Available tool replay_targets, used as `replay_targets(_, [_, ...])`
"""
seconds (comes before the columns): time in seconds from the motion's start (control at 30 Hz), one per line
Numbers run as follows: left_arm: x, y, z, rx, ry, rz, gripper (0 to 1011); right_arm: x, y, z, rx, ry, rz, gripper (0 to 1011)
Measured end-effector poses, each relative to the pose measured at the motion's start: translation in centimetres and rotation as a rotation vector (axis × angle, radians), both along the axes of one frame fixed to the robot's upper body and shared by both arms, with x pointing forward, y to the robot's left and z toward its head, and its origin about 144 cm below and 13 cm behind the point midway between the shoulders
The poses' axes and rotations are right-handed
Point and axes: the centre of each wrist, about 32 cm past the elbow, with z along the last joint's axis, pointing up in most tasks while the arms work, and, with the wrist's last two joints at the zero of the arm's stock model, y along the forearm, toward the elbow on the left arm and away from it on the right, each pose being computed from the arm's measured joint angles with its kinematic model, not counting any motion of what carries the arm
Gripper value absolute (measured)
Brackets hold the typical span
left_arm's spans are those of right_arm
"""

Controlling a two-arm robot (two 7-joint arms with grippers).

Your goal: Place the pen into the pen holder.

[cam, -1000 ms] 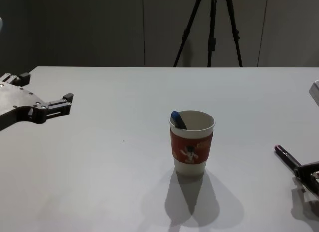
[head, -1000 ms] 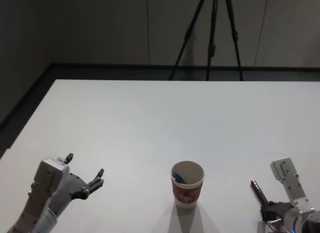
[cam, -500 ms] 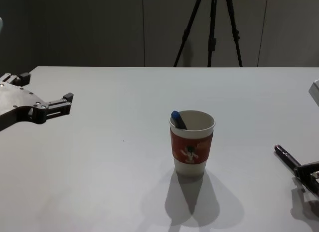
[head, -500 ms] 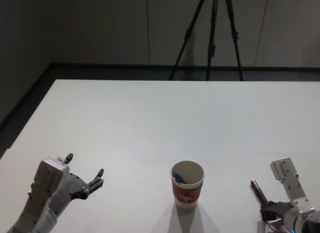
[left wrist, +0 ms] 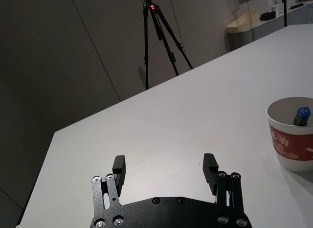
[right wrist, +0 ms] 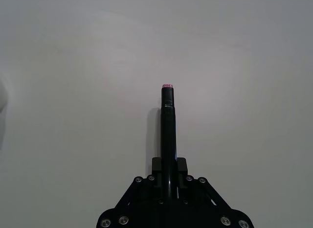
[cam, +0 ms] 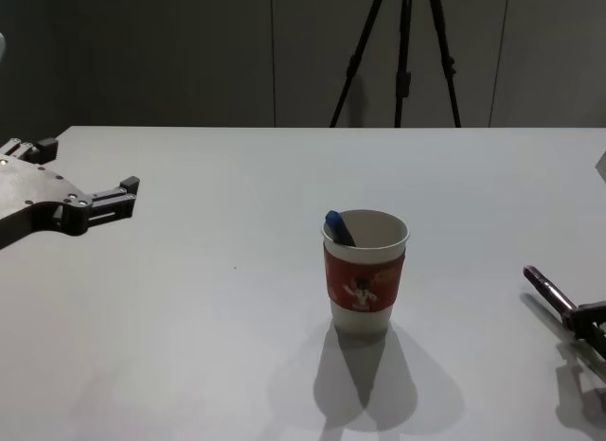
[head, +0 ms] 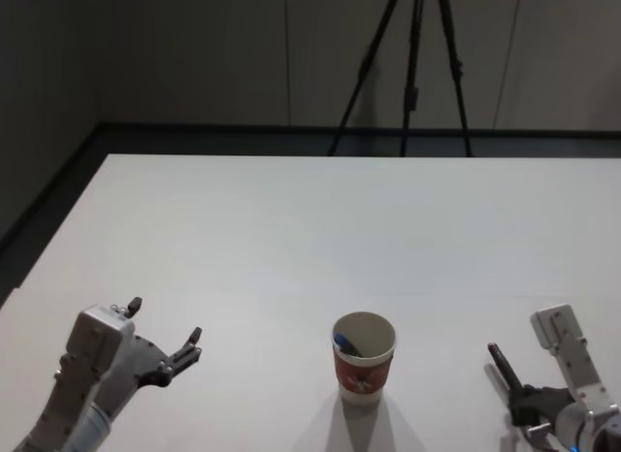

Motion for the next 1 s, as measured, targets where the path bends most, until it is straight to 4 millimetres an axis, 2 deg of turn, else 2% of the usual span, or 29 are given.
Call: replay_targets(1.0, [0.0, 0.0, 0.0, 0.0, 0.0, 0.0, 1001, -0.2, 0.4, 2.4, -0.1, -0.253, 0.176, 174])
